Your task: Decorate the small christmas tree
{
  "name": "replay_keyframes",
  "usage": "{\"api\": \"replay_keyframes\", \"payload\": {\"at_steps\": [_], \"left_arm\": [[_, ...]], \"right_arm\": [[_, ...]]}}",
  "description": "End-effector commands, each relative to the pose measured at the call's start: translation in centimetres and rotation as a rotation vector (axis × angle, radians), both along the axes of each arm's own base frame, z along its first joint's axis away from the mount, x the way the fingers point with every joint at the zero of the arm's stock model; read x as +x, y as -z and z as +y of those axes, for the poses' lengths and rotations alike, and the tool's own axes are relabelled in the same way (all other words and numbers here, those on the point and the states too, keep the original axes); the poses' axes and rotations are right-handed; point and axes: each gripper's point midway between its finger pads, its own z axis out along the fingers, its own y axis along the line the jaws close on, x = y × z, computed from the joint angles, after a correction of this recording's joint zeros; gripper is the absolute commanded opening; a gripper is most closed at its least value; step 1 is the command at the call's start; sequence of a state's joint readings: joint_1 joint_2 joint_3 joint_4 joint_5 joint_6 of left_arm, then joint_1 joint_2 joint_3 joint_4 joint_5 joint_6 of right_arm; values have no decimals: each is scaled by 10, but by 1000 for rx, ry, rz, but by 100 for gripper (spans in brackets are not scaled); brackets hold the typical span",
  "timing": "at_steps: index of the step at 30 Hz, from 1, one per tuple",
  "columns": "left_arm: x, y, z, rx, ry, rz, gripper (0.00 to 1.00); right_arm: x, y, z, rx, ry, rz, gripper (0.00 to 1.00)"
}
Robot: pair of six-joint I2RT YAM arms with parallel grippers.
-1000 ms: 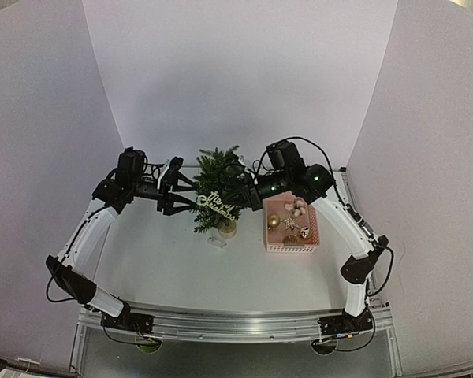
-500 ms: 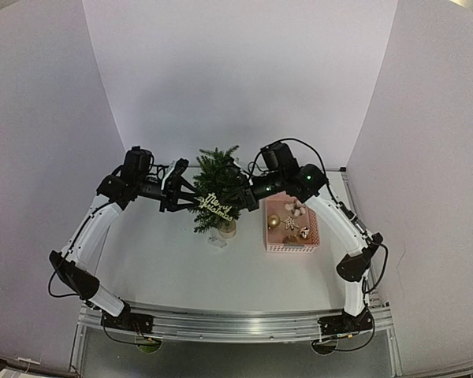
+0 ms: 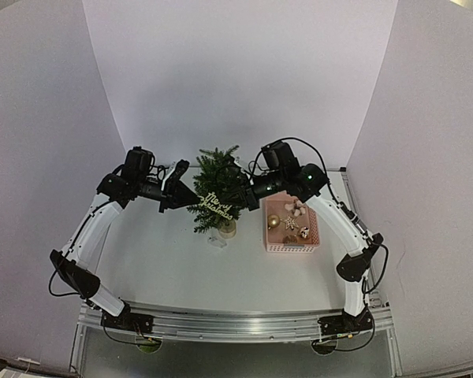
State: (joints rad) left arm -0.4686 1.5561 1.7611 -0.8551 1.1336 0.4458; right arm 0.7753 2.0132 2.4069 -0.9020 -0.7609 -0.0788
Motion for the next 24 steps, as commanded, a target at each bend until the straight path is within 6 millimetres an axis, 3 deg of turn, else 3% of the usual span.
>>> {"api": "replay_keyframes", "payload": {"at_steps": [1, 3, 9, 14, 24], "left_arm": [[-5, -16, -1, -42, 28, -39, 0], [-5, -16, -1, -46, 26, -36, 0], [-1, -25, -4, -84, 2, -13, 0], [15, -23, -10, -139, -62, 97, 0], [26, -19, -18, -262, -111, 178, 0]], "right_arm": [[-5, -13, 2, 34, -24, -35, 0], [-3, -15, 1, 36, -13, -44, 2], [6, -24, -5, 29, 66, -89, 54], [21, -31, -20, 7, 210, -95, 76], [32, -40, -60, 109, 405, 45, 81]]}}
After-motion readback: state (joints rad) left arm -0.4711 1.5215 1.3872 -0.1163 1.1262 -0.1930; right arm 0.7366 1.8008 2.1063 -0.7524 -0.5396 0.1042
